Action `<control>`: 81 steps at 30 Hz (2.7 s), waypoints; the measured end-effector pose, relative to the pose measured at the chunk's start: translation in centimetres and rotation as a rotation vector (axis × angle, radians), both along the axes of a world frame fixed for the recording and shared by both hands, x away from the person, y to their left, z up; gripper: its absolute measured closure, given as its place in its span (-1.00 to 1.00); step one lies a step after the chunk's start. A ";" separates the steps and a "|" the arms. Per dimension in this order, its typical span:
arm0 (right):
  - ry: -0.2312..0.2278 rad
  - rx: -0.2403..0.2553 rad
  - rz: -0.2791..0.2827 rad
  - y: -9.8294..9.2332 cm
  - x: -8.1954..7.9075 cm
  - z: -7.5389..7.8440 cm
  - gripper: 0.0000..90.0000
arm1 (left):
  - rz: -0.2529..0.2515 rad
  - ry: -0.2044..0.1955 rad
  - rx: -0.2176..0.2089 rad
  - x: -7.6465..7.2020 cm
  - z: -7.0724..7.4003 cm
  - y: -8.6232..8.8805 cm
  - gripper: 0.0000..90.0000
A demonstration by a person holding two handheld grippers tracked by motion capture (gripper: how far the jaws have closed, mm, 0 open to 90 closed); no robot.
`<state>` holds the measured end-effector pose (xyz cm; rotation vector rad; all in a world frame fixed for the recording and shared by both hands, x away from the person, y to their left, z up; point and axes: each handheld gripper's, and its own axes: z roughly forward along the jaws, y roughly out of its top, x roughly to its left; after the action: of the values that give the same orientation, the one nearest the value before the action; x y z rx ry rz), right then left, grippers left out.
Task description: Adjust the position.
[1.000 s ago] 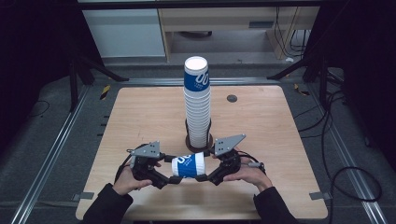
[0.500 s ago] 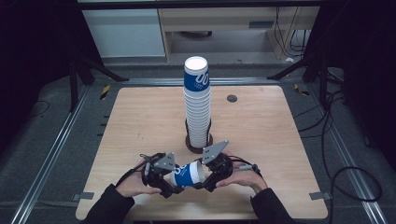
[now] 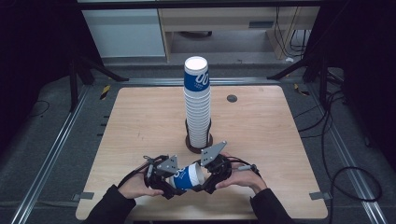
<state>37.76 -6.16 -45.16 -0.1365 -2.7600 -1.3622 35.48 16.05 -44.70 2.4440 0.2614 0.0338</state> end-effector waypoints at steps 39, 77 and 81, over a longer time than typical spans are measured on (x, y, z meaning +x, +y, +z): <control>0.107 0.324 -0.117 -1.4 0.8 2.2 -0.69 | 0.087 0.020 -0.316 0.4 1.5 1.3 -0.39; -0.021 0.150 -0.077 -0.8 0.0 2.0 -0.83 | 0.047 0.070 -0.158 0.8 0.1 0.9 -0.38; -0.021 0.219 -0.129 -1.9 0.5 2.7 -0.83 | 0.083 0.057 -0.206 1.1 0.6 1.6 -0.38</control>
<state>38.23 -8.07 -42.51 -0.2945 -2.6360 -1.6947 36.55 17.69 -44.12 2.2307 0.3724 -0.0257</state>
